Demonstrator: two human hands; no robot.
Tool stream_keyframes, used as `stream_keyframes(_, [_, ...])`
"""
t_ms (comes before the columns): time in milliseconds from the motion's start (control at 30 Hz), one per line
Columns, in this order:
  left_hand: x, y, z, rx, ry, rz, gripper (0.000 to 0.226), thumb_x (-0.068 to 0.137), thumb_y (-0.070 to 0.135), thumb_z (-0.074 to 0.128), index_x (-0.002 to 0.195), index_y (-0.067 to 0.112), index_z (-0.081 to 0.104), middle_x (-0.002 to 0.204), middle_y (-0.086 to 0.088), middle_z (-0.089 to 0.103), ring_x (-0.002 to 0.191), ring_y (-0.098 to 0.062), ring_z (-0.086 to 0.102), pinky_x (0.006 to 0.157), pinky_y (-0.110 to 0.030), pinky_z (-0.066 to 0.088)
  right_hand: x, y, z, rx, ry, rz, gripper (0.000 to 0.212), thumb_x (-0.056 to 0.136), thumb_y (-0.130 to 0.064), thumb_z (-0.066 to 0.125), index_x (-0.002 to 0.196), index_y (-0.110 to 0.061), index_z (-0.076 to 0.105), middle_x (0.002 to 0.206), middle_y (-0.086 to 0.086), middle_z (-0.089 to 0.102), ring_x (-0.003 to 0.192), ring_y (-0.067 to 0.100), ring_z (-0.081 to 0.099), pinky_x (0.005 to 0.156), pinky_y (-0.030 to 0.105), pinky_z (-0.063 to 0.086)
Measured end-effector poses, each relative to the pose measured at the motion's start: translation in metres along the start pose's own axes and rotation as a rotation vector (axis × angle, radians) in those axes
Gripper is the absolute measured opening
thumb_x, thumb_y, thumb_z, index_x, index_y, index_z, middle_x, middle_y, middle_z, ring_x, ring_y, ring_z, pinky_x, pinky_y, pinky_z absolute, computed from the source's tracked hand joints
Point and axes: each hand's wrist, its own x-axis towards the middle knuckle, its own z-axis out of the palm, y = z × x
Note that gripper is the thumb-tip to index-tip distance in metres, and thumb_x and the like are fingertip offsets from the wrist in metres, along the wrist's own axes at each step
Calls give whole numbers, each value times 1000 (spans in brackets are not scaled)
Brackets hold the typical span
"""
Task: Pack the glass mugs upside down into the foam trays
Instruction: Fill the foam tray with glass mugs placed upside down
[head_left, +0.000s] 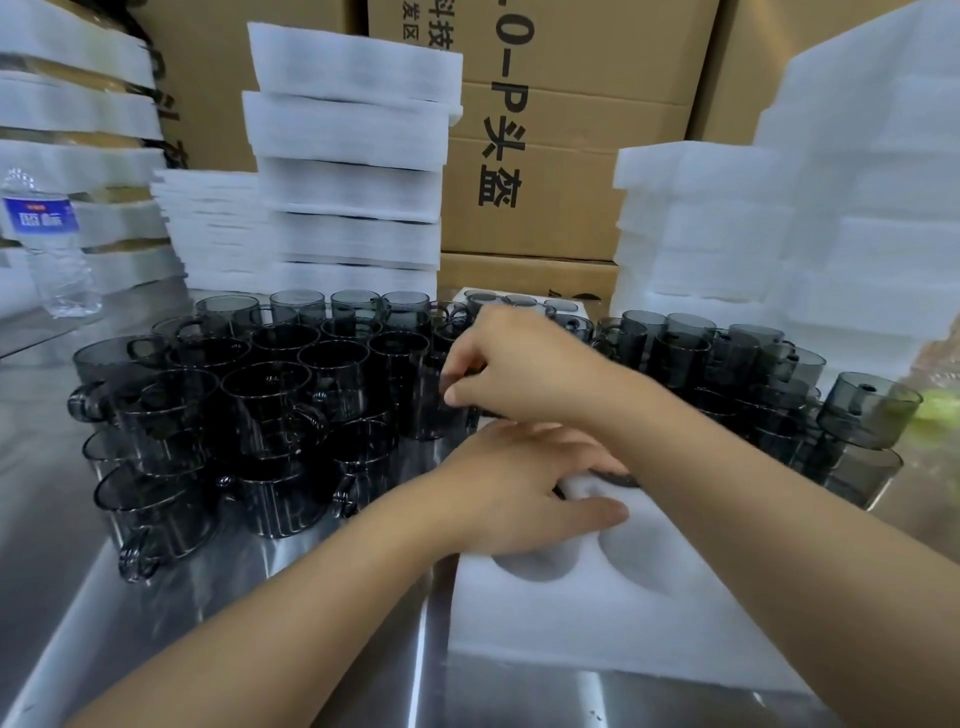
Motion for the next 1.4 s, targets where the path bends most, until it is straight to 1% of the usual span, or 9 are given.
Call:
stream_keyframes(67, [2, -1, -1, 10, -15, 16, 43, 85, 62, 51, 124, 43, 52, 134, 27, 45, 120, 8, 31, 100, -20, 22, -8, 9, -17, 125, 95, 28, 5, 86, -27, 66, 84, -30, 71, 75, -19, 55, 73, 0, 54, 59, 16, 36])
stream_keyframes(133, [3, -3, 0, 6, -6, 6, 47, 82, 63, 56, 124, 44, 52, 140, 31, 39, 132, 6, 25, 103, -22, 15, -17, 24, -31, 257, 222, 60, 14, 86, -29, 66, 74, -34, 63, 74, -19, 56, 67, -5, 50, 58, 15, 34])
stream_keyframes(333, [5, -5, 0, -28, 9, 23, 40, 80, 45, 65, 118, 41, 56, 136, 30, 43, 126, 11, 26, 97, -16, 14, -36, 66, -37, 573, 421, 193, 11, 86, -24, 67, 75, -26, 66, 55, -21, 58, 50, -3, 48, 47, 5, 36])
stream_keyframes(567, [7, -19, -10, -59, 30, -89, 35, 60, 51, 52, 95, 50, 54, 116, 41, 45, 123, 12, 32, 111, -28, 27, -27, 75, -26, 666, 422, 251, 18, 89, -21, 62, 72, -26, 62, 54, -21, 57, 50, -6, 51, 49, 6, 39])
stream_keyframes(733, [10, -26, -15, -116, 11, -85, 28, 59, 47, 56, 85, 58, 53, 110, 46, 45, 120, 14, 35, 108, -24, 31, -29, 76, -12, 641, 384, 223, 16, 89, -23, 62, 74, -28, 63, 58, -21, 58, 56, -3, 52, 60, 19, 39])
stream_keyframes(900, [12, -27, -14, -131, 60, -103, 26, 56, 47, 56, 81, 55, 55, 111, 41, 51, 115, 12, 43, 103, -23, 37, -35, 78, -1, 659, 326, 183, 16, 88, -20, 64, 74, -27, 63, 59, -17, 58, 58, 1, 52, 53, 7, 40])
stream_keyframes(1167, [18, -30, -13, -104, 115, -112, 32, 53, 54, 53, 85, 52, 55, 111, 34, 54, 115, 4, 45, 106, -32, 36, -41, 80, -2, 756, 289, 137, 16, 89, -16, 63, 77, -26, 64, 64, -19, 61, 58, -8, 53, 56, 5, 40])
stream_keyframes(1267, [17, -32, -13, -115, 89, -77, 37, 54, 53, 52, 91, 50, 57, 110, 36, 52, 115, 9, 41, 107, -25, 33, -41, 79, 1, 788, 281, 137, 14, 89, -15, 62, 79, -24, 64, 67, -19, 62, 58, -9, 53, 55, 4, 40])
stream_keyframes(1400, [16, -35, -14, -151, 71, -55, 34, 66, 37, 64, 100, 40, 64, 115, 31, 56, 108, 17, 42, 93, 0, 29, -41, 79, 2, 820, 253, 157, 15, 88, -18, 64, 76, -27, 65, 65, -21, 63, 57, -7, 55, 56, 7, 41])
